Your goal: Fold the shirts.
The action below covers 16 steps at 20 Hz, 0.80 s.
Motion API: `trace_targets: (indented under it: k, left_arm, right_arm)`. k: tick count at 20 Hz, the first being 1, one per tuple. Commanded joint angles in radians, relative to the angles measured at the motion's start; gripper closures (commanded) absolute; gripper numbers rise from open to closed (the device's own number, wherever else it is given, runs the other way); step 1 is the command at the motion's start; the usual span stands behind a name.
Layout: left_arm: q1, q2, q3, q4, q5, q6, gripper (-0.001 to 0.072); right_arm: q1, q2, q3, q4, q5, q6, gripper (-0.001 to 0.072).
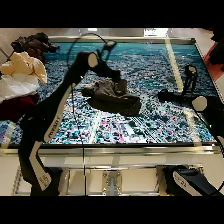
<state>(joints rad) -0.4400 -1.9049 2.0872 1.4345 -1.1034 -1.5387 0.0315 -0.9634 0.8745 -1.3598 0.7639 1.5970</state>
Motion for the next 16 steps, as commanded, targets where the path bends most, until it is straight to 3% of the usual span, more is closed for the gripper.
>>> trace_targets:
  k: [1,3,6,8,10,16]
  left_arm:
    - [0.152,0.033,-0.038,0.220,-0.090,-0.192,0.0018]
    - [0.245,0.031,-0.125,0.078,-0.099,-0.151,0.0159]
    - [0.348,0.010,-0.200,-0.005,-0.076,-0.031,0.0164]
    - [0.389,-0.017,-0.209,-0.141,-0.106,0.243,0.0210]
    - [0.399,-0.042,-0.209,-0.243,-0.114,0.435,0.0208]
    - [0.396,-0.097,-0.209,-0.355,-0.283,0.783,0.0242]
  right_arm:
    - [-0.001,-0.027,-0.010,0.071,-0.045,0.000,0.0099]
    - [-0.001,-0.027,-0.010,0.132,-0.047,-0.001,0.0099]
    - [0.000,-0.027,-0.010,0.166,-0.011,-0.001,0.0099]
    - [-0.001,-0.027,-0.010,0.165,-0.010,-0.002,0.0099]
    - [-0.001,-0.027,-0.009,0.177,-0.014,0.000,0.0099]
    - [-0.001,-0.027,-0.009,0.216,-0.011,0.000,0.0099]
